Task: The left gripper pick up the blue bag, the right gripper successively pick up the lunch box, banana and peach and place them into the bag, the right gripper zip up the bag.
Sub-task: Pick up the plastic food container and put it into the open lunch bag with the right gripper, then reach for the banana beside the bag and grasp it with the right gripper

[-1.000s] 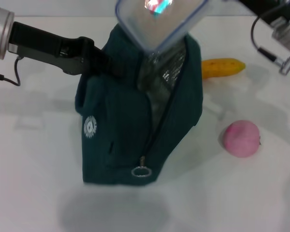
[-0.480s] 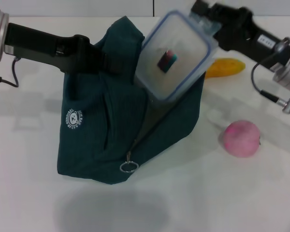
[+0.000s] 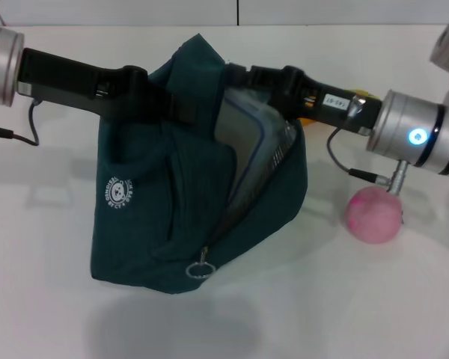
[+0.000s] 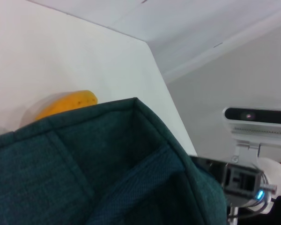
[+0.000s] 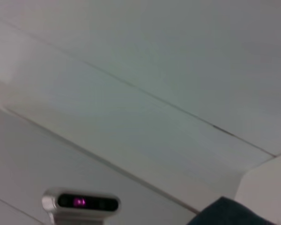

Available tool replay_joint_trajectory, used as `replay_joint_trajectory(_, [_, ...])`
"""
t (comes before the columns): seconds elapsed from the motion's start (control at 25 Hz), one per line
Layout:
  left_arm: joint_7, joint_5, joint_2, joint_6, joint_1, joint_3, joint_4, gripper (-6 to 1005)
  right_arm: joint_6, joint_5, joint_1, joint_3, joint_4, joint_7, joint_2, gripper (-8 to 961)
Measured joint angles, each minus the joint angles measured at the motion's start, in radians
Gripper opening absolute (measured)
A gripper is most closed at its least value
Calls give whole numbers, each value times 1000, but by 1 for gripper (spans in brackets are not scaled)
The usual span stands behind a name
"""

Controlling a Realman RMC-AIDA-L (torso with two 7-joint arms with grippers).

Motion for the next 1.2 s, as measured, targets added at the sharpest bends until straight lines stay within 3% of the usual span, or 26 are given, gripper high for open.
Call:
replay_joint_trajectory(0.24, [6, 0, 0, 0, 24, -4, 0, 38, 20, 30, -16, -10, -15, -75, 0, 195])
replay_joint_trajectory(0.48, [19, -17, 6, -1, 46, -7, 1, 38, 14, 127, -97, -8, -35, -171, -2, 202])
replay_joint_trajectory(0.68, [22, -25, 10, -1, 60, -7, 4, 37, -52, 132, -130, 83, -14, -192, -16, 208])
replay_joint_trajectory(0.76, [22, -27, 10, -1, 60, -7, 6, 37, -89, 130, -144, 121, -14, -217, -27, 444])
replay_joint_trajectory(0.88, [22, -27, 11, -1, 61, -7, 7, 37, -107, 127, -147, 145, -19, -280, -72, 561])
replay_joint_trajectory(1.04, [22, -28, 11, 0, 59, -7, 8, 38, -78, 37, -93, 149, -23, -324, -167, 719])
replay_joint_trajectory(1.2, [22, -28, 11, 2, 57, -7, 10, 38, -6, -128, -13, 150, -67, -279, -248, 885])
